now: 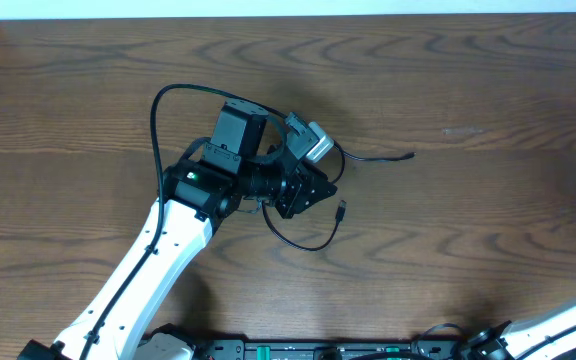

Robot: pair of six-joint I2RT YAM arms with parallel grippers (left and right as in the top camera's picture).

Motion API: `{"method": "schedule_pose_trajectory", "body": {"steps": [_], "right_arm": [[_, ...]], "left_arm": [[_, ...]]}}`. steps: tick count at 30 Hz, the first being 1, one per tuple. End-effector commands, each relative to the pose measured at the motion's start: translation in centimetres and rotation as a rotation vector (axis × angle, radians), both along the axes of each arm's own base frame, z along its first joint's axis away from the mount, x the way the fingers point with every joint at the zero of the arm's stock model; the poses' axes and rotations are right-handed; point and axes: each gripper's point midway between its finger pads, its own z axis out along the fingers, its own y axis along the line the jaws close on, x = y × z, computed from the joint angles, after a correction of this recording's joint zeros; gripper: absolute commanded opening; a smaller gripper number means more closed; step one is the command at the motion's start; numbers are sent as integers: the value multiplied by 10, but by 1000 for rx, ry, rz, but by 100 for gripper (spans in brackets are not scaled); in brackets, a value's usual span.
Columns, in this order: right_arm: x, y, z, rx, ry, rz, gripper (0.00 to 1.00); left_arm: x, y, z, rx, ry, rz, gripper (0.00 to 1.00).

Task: Untangle cables
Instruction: 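Carry the black cable away to the right with the right gripper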

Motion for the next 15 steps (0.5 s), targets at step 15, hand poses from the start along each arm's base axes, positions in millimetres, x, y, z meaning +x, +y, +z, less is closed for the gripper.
{"method": "schedule_pose_trajectory", "body": {"steps": [15], "right_arm": [[-37, -16, 14, -127, 134, -205, 6]], "left_arm": [[-3, 3, -14, 27, -11, -27, 29]]}}
